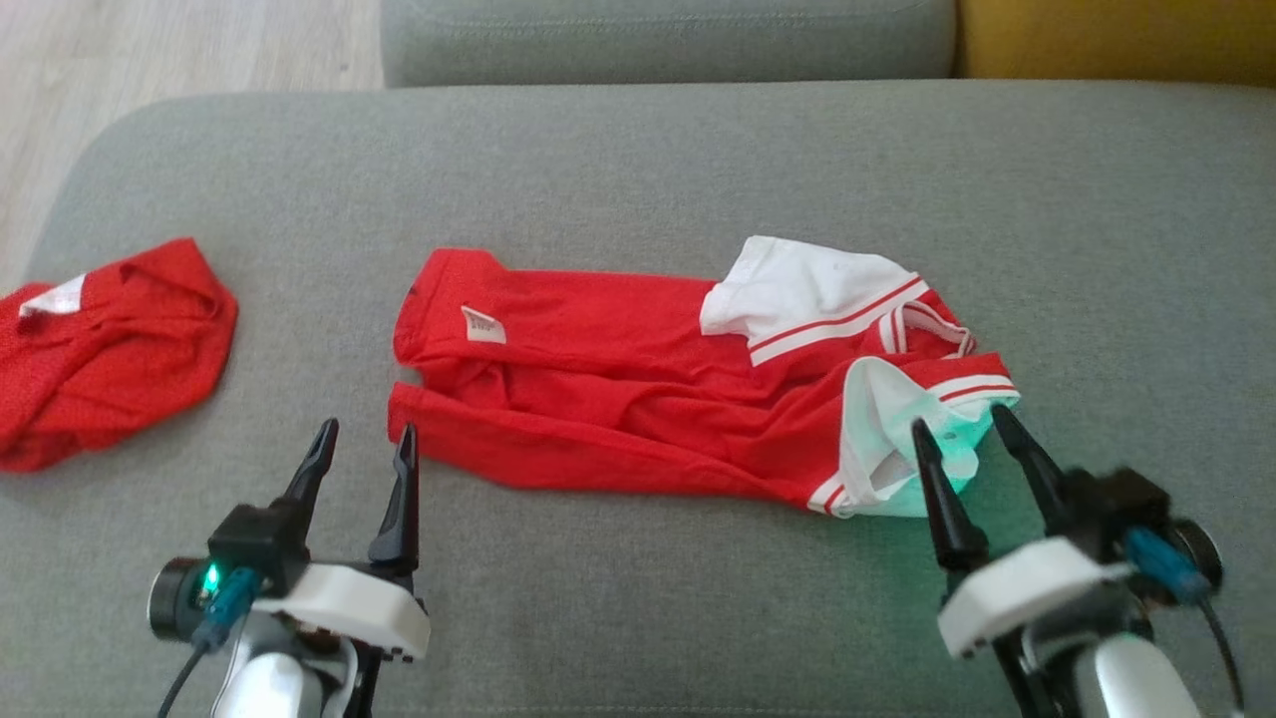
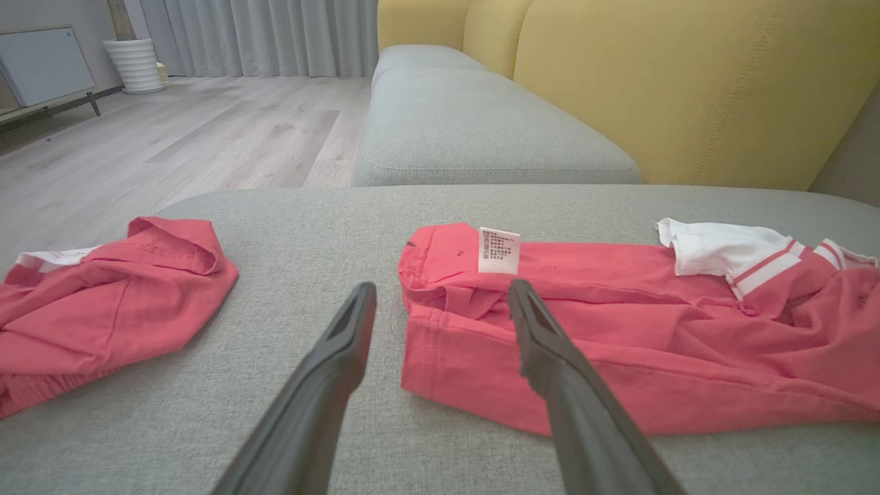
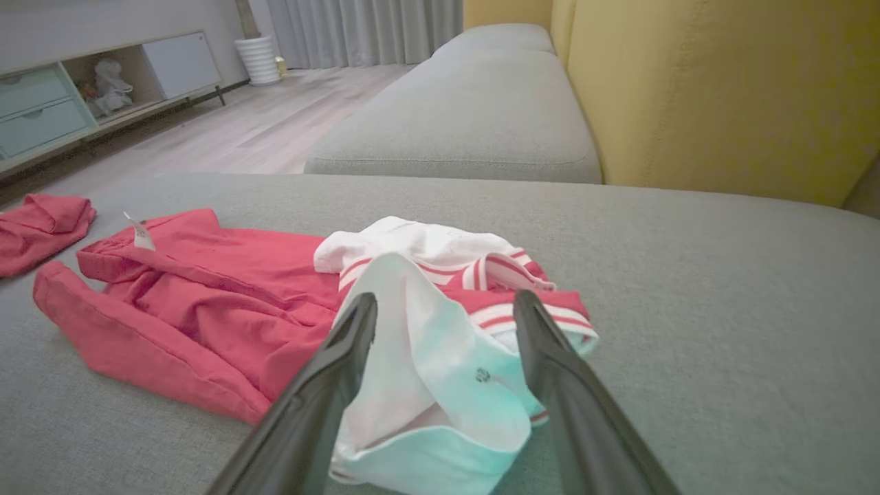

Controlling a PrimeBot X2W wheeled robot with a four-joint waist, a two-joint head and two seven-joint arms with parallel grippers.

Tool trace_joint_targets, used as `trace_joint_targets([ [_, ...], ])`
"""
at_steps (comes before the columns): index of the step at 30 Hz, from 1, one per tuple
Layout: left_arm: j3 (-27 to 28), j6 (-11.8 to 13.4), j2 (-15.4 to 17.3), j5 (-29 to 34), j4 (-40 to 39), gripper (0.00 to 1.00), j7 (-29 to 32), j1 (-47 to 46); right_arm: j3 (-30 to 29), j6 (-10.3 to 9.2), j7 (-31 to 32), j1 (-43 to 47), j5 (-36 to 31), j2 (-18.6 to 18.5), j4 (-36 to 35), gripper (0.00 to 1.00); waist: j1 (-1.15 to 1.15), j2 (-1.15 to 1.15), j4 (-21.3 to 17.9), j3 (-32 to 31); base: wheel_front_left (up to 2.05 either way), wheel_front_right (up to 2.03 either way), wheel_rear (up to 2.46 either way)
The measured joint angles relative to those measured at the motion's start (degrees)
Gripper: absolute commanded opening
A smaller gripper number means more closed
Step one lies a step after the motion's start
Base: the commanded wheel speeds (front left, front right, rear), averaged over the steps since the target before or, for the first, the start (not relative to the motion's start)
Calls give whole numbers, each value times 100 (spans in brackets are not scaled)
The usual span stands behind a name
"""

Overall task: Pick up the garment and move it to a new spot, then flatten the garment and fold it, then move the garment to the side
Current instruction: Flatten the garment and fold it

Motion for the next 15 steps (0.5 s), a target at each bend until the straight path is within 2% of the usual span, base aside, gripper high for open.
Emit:
trace_joint_targets([
  [9, -53, -2, -2, -59, 46, 100, -36, -242, 114, 0, 335, -830, -230, -168, 808, 100, 0, 0, 125, 207, 0, 0, 0],
  [10, -62, -2, -2, -59, 59, 100, -53, -245, 122, 0, 393, -867, -238, -168, 900, 65, 0, 0, 136, 229, 0, 0, 0],
  [11, -69, -2, -2, -59, 69, 100, -57, -245, 135, 0, 393, -881, -250, -167, 949, 15, 0, 0, 145, 248, 0, 0, 0],
  [12, -77, -1, -2, -69, 73, 100, -57, -245, 145, 0, 408, -892, -250, -167, 985, 0, 0, 0, 153, 266, 0, 0, 0],
  [15, -83, 0, -3, -83, 92, 100, -59, -249, 134, 0, 447, -905, -242, -163, 987, 0, 0, 0, 145, 311, 0, 0, 0],
])
